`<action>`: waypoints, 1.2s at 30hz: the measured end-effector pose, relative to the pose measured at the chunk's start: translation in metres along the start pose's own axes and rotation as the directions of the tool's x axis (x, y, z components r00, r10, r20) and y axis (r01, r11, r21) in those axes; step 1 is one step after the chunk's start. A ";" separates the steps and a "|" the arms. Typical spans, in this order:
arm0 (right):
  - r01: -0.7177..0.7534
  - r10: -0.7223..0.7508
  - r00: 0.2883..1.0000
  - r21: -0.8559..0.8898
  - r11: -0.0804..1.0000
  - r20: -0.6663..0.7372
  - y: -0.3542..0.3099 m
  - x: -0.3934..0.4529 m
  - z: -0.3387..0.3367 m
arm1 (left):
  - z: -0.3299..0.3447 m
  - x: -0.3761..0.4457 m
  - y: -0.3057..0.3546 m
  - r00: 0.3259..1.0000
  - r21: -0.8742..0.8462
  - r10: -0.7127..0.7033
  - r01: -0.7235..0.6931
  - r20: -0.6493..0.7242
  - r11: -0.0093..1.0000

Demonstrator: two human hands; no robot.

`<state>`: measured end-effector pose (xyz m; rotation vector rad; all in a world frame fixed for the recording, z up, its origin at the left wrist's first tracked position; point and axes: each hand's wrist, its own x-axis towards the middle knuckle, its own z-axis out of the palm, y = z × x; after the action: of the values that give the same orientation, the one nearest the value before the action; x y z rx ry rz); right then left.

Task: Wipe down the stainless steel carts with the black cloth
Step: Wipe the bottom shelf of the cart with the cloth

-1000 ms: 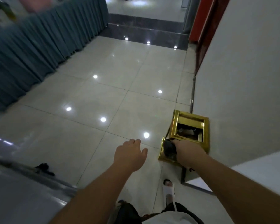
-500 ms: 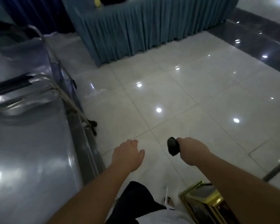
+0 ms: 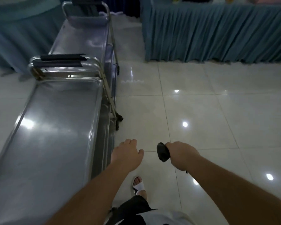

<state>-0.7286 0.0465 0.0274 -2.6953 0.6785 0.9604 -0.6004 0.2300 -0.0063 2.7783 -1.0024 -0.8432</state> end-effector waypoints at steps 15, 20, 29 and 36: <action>0.425 -0.408 0.905 -0.297 0.855 0.118 -0.106 0.166 -0.130 | -0.047 0.064 -0.081 0.911 -0.307 -0.410 0.379 -0.042 0.873; 0.597 -0.529 0.802 -0.403 0.693 0.277 -0.142 0.211 -0.144 | -0.031 0.067 -0.080 0.764 -0.462 -0.645 0.571 -0.001 0.678; 0.818 -0.600 0.558 -0.504 0.279 0.573 -0.170 0.237 -0.128 | 0.032 0.038 -0.001 0.415 -0.656 -0.869 0.740 0.269 0.150; 0.836 -0.581 0.509 -0.524 0.160 0.635 -0.169 0.221 -0.069 | 0.106 -0.003 0.049 0.252 -0.679 -0.869 0.723 0.426 -0.123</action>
<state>-0.4579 0.0926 -0.0551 -2.7262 -1.4484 1.4826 -0.6854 0.2052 -0.0830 2.1394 1.2253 -0.7240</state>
